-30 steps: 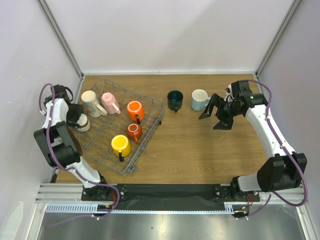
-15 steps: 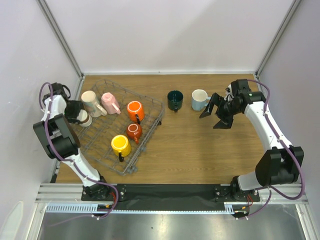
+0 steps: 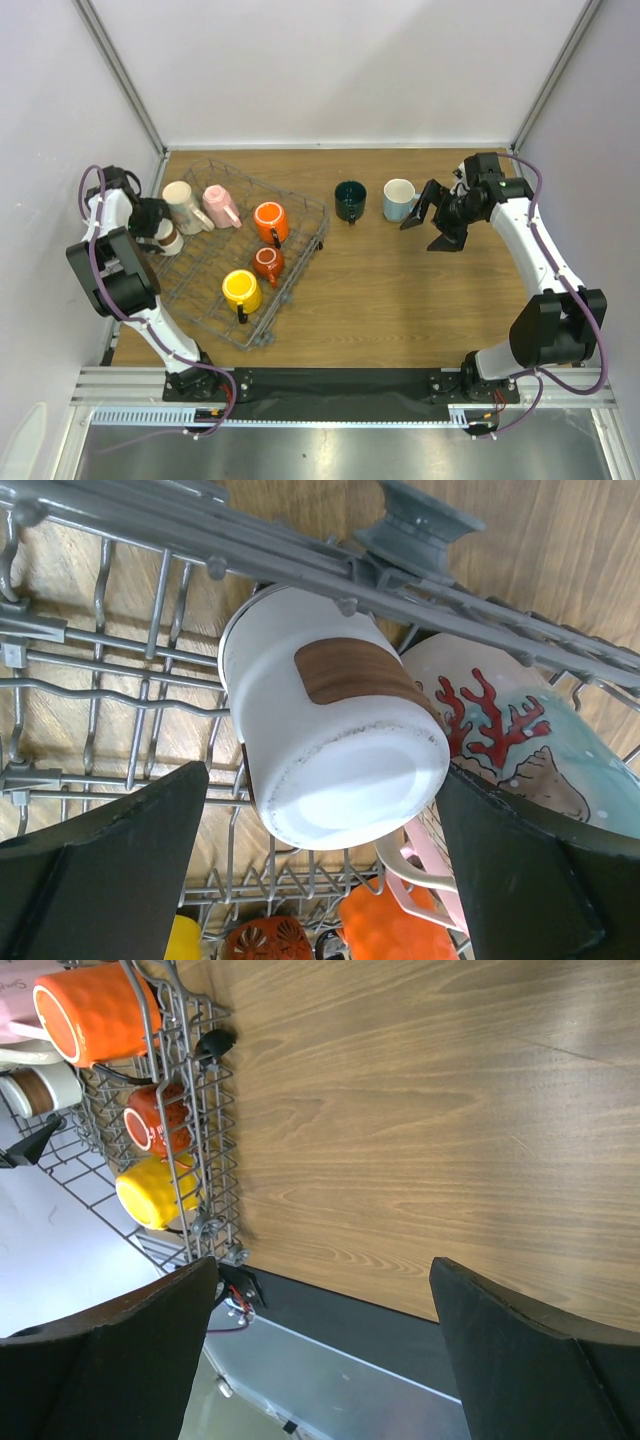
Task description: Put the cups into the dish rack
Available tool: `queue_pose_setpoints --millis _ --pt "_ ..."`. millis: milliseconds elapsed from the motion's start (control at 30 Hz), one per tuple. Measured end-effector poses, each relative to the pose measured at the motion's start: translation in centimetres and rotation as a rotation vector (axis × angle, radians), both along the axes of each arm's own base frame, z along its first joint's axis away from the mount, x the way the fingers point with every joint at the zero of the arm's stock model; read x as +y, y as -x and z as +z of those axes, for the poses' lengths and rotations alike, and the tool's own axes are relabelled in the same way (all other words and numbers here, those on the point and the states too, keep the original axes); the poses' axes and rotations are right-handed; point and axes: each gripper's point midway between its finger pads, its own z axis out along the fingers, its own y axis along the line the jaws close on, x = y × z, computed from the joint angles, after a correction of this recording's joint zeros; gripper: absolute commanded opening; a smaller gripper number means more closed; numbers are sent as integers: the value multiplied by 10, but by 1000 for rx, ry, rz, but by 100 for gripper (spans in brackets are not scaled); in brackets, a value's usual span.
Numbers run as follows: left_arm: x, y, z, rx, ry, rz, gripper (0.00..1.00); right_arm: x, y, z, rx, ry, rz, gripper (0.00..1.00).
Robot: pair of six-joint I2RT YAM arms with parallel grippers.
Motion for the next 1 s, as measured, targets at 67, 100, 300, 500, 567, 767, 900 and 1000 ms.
queue_pose_setpoints --millis 67,100,300,500,567,767,900,1000 --pt "0 1 0 2 1 0 100 0 0 0 -1 -2 2 95" --pt "-1 1 1 1 4 -1 100 0 0 1 -3 -3 4 95" --pt "-13 6 23 -56 8 -31 100 3 -2 5 -14 -7 15 95" --pt "-40 25 72 -190 -8 -104 100 14 -24 17 -58 17 50 92" --pt "-49 31 92 -237 -27 -136 100 18 -29 19 -69 28 60 90" --pt "-149 31 141 -395 -42 -448 100 39 -55 19 -117 89 93 82" --pt "-234 40 156 -472 48 -726 99 57 -85 14 -160 149 86 66" --pt "-272 51 166 -505 71 -881 99 65 -105 7 -177 186 48 64"
